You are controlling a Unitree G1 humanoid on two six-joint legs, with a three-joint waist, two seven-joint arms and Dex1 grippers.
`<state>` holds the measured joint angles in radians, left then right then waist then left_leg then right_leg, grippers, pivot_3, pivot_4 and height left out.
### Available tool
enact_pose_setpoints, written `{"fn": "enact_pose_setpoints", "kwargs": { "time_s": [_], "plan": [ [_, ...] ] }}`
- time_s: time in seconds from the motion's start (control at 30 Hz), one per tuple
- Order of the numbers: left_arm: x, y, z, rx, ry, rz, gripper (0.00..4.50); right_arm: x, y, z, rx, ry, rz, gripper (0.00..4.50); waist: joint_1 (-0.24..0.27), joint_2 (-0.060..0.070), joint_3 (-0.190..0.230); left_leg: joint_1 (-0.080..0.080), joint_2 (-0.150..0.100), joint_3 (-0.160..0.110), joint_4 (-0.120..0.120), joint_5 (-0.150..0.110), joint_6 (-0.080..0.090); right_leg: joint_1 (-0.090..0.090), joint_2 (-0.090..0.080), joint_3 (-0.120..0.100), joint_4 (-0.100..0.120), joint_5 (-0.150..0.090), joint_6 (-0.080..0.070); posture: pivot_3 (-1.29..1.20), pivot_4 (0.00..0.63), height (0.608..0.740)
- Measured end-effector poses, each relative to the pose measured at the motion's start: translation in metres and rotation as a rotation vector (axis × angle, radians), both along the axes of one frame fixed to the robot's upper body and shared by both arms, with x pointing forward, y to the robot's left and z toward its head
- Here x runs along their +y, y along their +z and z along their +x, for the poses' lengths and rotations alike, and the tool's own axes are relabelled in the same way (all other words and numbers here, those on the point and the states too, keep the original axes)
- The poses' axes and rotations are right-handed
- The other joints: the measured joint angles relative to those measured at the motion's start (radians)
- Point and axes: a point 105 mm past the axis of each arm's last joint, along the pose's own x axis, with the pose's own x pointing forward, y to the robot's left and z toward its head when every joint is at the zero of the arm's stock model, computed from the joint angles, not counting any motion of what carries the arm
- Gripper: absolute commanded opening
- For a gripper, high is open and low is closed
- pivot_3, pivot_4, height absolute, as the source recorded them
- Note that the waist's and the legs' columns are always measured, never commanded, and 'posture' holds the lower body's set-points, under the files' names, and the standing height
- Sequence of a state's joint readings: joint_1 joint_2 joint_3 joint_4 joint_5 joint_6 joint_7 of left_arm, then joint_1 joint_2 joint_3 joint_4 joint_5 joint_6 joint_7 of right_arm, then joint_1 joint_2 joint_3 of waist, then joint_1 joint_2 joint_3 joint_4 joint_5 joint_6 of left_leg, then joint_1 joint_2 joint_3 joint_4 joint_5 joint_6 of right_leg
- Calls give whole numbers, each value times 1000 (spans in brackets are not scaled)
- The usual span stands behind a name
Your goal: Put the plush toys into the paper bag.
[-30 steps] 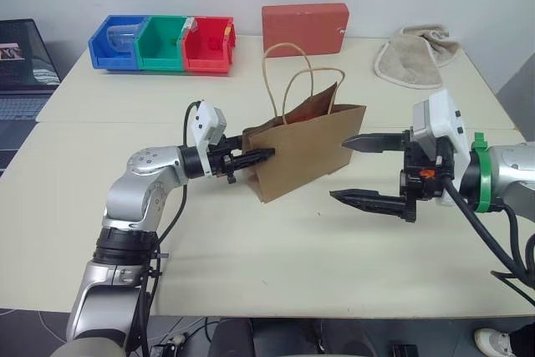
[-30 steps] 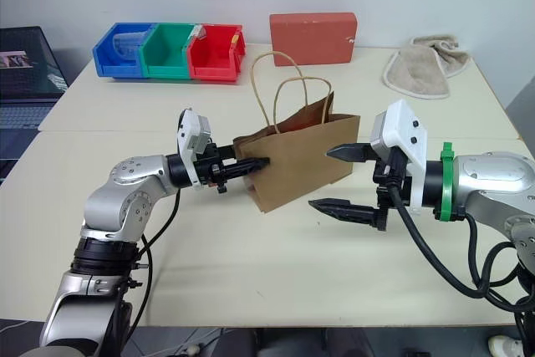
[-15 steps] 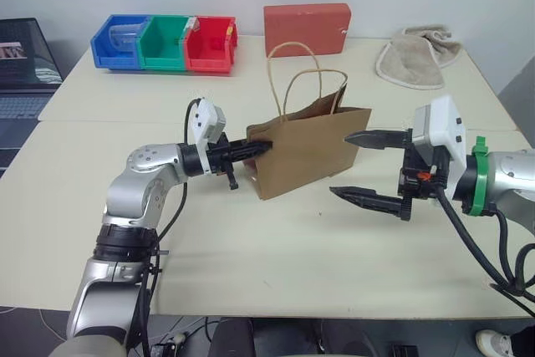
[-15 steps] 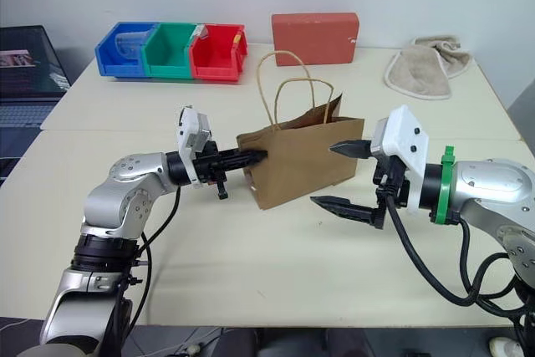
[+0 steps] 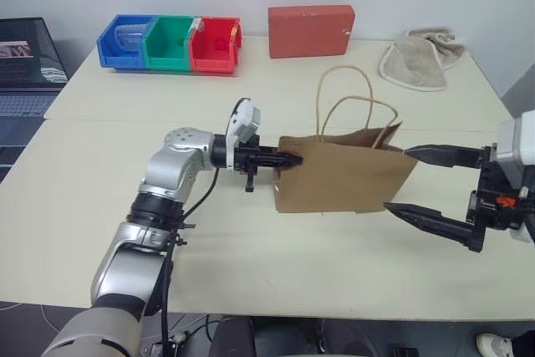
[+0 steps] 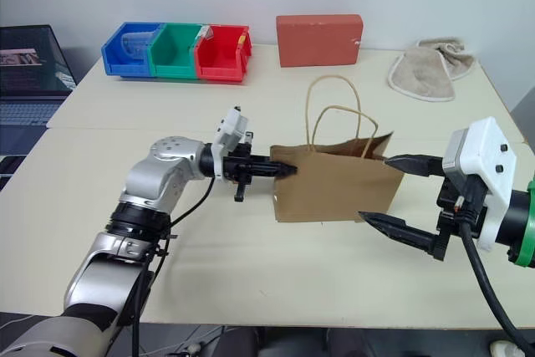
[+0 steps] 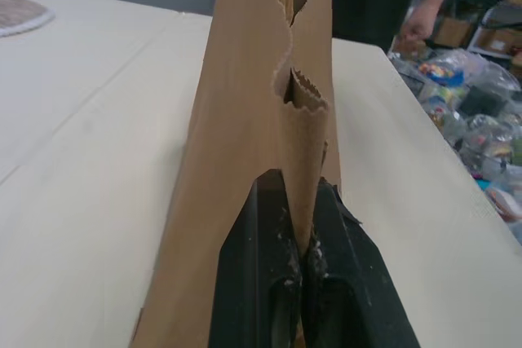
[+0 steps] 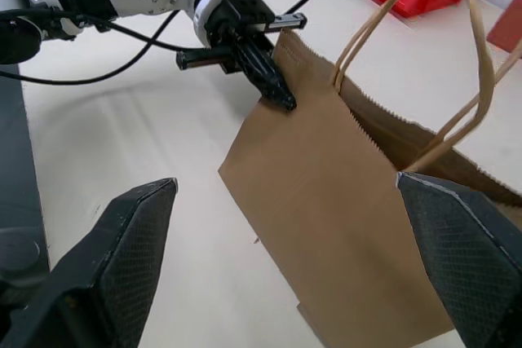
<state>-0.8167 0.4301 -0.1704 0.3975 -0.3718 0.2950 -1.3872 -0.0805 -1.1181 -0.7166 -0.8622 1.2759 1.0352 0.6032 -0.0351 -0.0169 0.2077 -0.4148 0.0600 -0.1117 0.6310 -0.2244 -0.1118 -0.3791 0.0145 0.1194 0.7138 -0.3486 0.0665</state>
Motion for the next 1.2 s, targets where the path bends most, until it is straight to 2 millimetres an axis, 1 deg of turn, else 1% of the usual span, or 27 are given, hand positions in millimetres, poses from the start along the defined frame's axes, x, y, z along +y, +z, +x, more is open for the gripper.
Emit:
{"fn": "enact_pose_setpoints", "kwargs": {
  "time_s": [0.1, 0.2, 0.37, 0.57, 0.6, 0.67, 0.73, 0.8, 0.87, 0.93, 0.97, 1.07, 1.13, 1.2],
  "plan": [
    [-1, 0, 2, -38, 1, 12, 9, 2, -4, -2, 16, -10, 2, 4500, 1, 0, 0, 0, 0, 0, 0, 0, 0, 0, 0, 0, 0, 0, 0, 0, 150, 740],
    [0, -2, 4, -37, 6, 22, 621, 2, -4, -3, 18, -13, -9, 4500, 2, 0, 0, 0, 0, 0, 1, 0, 0, 1, 0, 0, 0, 0, 0, 0, 150, 740],
    [8, -3, 4, -30, 16, 48, 2193, 2, -1, -1, 2, -15, -21, 4500, 1, 0, 0, 0, 0, 0, 1, 0, 0, 1, 0, 0, 0, 0, 0, 0, 150, 740],
    [47, 2, 0, -64, 131, 106, 4056, -4, 0, 7, -4, -9, -33, 4500, -5, 0, 0, 1, 1, 0, 0, 0, 0, 1, 0, 0, 0, 0, 0, 0, 150, 740],
    [53, 2, -2, -73, 152, 124, 4434, -5, 1, 9, -9, -6, -43, 4500, -4, 0, 0, 0, 1, 0, 0, 0, 0, 1, 0, 0, 0, 0, 0, 0, 150, 740],
    [67, 5, -6, -98, 194, 155, 4474, -10, 3, 13, -16, -9, -63, 4500, -2, 0, 0, 0, 1, 0, 0, 0, 0, 1, 0, 0, 0, 0, 0, 0, 150, 740],
    [89, 9, -10, -116, 256, 207, 4474, -19, 6, 17, -15, -16, -94, 4500, -5, 0, 0, 1, 1, 0, 0, 0, 0, 0, 0, 0, 0, 0, 0, 0, 150, 740],
    [115, 18, -13, -121, 341, 262, 4474, -35, 11, 22, -11, -42, -129, 4500, -6, 0, 0, 1, 1, 0, -1, 0, 0, 0, 0, 0, 0, 0, 0, 0, 150, 740],
    [137, 30, -20, -148, 416, 313, 4474, -55, 17, 26, -1, -70, -177, 4500, -6, 0, 0, 1, 1, 0, -1, 0, 0, 0, 0, 0, -1, 0, 0, 0, 150, 740],
    [146, 38, -27, -169, 451, 333, 4474, -70, 23, 28, -9, -94, -196, 4500, -1, 0, 0, 1, 1, 1, -1, 0, 0, 0, -1, 0, -1, 0, 0, 0, 150, 740],
    [151, 39, -30, -175, 466, 351, 4474, -78, 24, 29, -4, -102, -212, 4500, 1, 0, 0, 1, 1, 1, -1, 0, 0, 0, 0, 0, -1, 0, 0, 0, 150, 740],
    [164, 33, -35, -154, 516, 379, 4474, -92, 25, 30, 7, -113, -240, 4500, 2, 0, 0, 2, 1, 1, -1, 0, 0, 1, 0, 0, -1, 0, 0, 0, 150, 740],
    [167, 29, -37, -131, 532, 377, 4474, -96, 26, 31, 5, -109, -248, 4500, 1, 0, 0, 2, 1, 1, 0, 0, 0, 1, 0, 0, 0, 0, 0, 0, 150, 740],
    [163, 30, -40, -119, 523, 357, 4474, -94, 28, 33, -8, -93, -250, 4500, 1, 0, 0, 2, 1, 2, 0, 0, 0, 1, 0, 1, -1, 0, 0, 0, 150, 740]
  ]
}}
